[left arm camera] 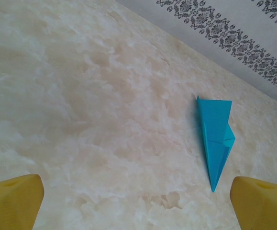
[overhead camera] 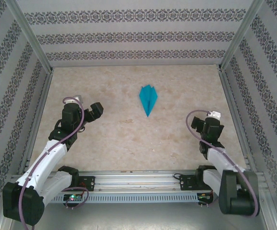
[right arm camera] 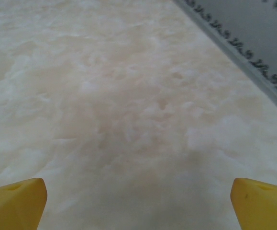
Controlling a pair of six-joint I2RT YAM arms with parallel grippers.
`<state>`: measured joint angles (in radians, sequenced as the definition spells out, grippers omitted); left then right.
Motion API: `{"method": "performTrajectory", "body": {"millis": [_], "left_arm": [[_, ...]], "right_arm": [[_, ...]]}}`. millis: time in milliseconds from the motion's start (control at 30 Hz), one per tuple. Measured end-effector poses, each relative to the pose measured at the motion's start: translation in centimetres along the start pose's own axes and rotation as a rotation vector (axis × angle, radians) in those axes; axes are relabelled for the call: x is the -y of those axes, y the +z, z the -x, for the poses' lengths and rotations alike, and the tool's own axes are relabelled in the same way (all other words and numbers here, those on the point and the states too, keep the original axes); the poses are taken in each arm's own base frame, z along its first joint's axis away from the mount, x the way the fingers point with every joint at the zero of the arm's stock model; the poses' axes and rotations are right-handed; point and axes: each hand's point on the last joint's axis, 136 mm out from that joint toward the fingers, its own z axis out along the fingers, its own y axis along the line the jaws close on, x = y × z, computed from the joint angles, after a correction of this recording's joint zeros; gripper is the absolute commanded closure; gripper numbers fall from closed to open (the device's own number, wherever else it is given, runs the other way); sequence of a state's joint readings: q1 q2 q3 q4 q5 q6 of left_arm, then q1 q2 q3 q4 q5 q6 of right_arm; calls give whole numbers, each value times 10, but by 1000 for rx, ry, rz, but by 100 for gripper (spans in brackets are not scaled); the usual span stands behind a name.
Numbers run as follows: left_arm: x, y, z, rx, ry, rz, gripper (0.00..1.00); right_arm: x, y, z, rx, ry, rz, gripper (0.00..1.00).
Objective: Fold a paper plane with a square sheet of paper (fold left side to right side)
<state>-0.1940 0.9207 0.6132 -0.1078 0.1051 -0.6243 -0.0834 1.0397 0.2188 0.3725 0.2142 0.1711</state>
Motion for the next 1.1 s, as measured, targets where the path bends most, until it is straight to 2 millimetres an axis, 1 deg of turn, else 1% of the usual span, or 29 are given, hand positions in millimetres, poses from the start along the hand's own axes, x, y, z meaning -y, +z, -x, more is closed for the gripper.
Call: {"method": "performTrajectory", "body": {"millis": [233, 467, 533, 633, 767, 833, 1033, 1100], "left_arm": [[-2, 0, 1, 4, -4, 6, 0], [-4, 0, 2, 6, -5, 10, 0], [-4, 0, 2, 6, -5, 10, 0], [-4, 0, 2, 6, 0, 10, 0], [-5, 0, 1, 0, 8, 16, 0], [-7, 0, 1, 0, 9, 23, 0], [-11, 0, 3, 6, 32, 38, 0], [-17, 0, 6, 18, 54, 62, 0]], "right_arm": [[-26, 17, 23, 86, -13, 118, 2], [-48, 26, 36, 147, -22, 230, 2], [-55, 30, 36, 162, -26, 263, 2], [-62, 37, 30, 159, -37, 299, 2], [-72, 41, 24, 158, -66, 335, 2], [-77, 42, 25, 156, -76, 348, 2], [-92, 47, 53, 205, -102, 344, 2], [-94, 46, 55, 209, -106, 344, 2]]}}
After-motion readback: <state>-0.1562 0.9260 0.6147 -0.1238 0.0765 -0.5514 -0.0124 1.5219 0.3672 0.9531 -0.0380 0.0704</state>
